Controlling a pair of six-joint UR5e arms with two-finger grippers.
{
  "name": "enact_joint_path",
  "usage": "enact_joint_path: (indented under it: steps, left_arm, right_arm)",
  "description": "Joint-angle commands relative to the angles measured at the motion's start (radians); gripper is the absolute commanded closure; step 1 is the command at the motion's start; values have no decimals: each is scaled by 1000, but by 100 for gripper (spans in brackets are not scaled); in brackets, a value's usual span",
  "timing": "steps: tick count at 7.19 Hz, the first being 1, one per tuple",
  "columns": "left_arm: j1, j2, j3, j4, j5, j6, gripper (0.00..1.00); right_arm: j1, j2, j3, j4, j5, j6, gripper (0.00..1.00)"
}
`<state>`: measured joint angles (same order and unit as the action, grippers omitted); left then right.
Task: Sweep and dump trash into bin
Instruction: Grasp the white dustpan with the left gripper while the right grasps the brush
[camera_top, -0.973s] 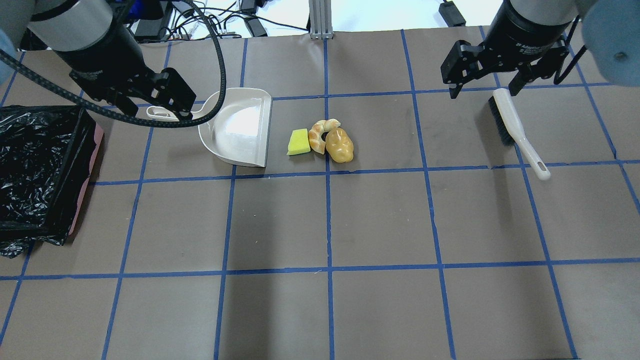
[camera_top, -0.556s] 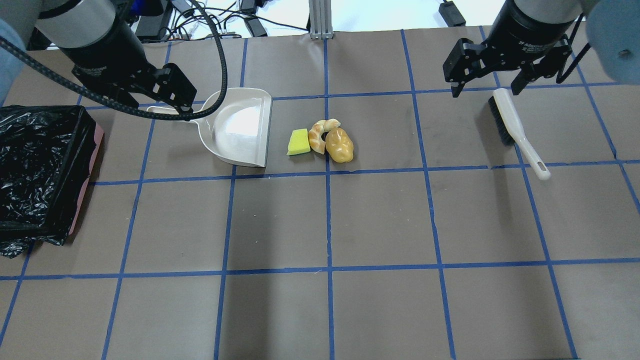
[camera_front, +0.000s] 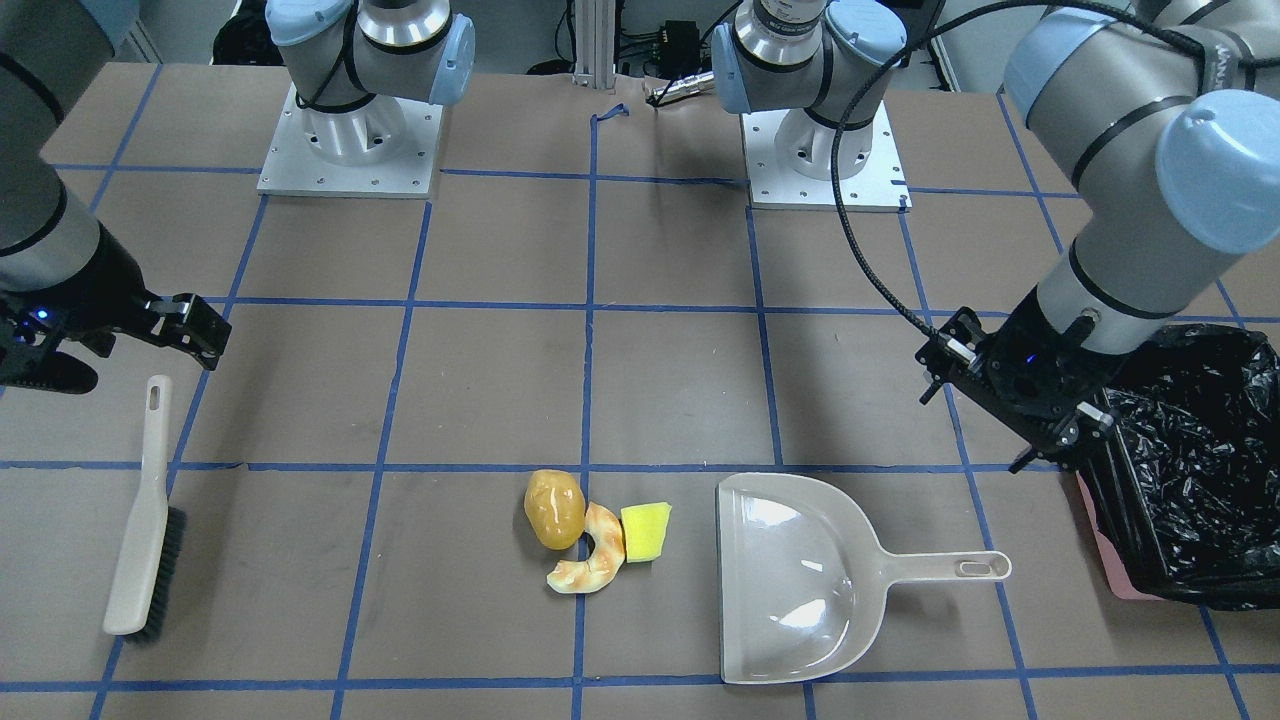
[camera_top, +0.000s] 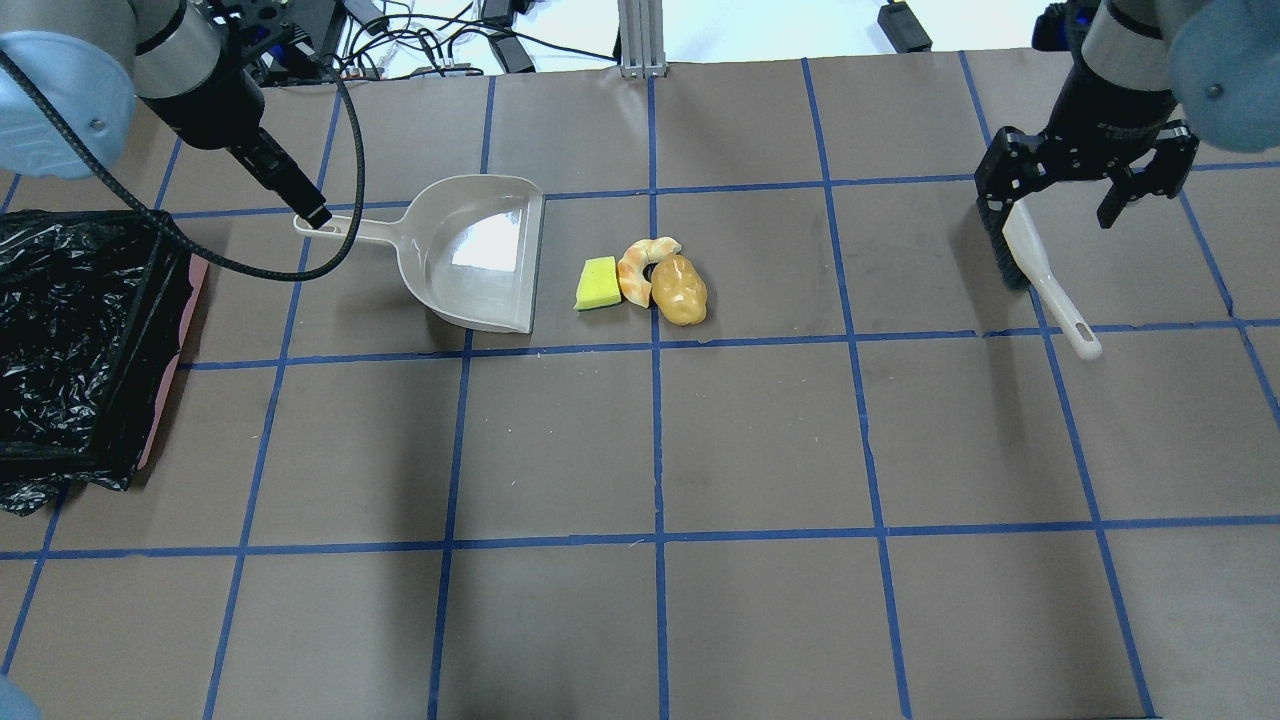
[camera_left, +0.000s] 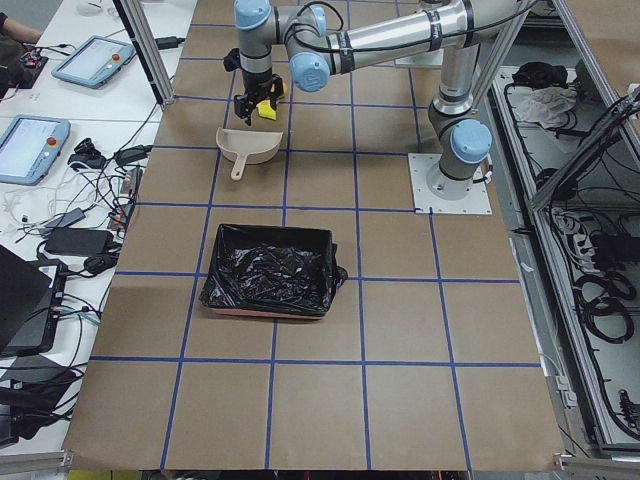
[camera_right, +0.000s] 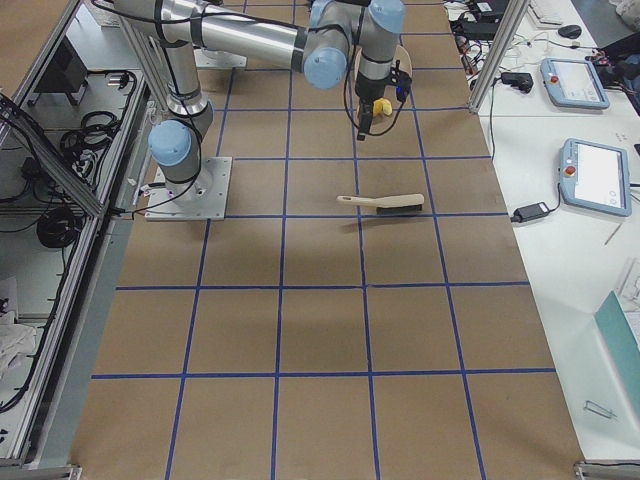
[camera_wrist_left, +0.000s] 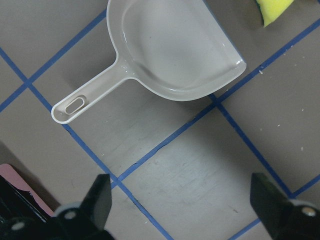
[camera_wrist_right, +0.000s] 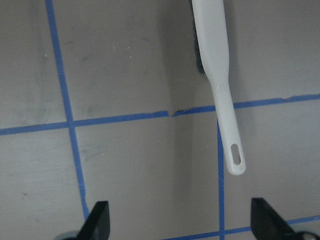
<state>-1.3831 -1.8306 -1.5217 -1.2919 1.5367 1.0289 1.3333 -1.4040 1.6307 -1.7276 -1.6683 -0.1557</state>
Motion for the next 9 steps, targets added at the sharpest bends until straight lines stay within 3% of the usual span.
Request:
enact_joint_path:
  steps: [1,2,4,9]
  left_arm:
    - [10,-94,21,109,-4,136,0]
    - [10,-129,44,117,-4,336,0]
    - [7,-218,69,201,-21,623,0]
    - [-28,-275,74,266,-21,683,0]
  right_arm:
    - [-115,55,124,-219,-5,-188,1]
    - [-118,101,145,-301,-7,-230,1]
    - [-118,181,147,-302,-5,-260,1]
    - [-149,181,206,-288,-67,-360,2]
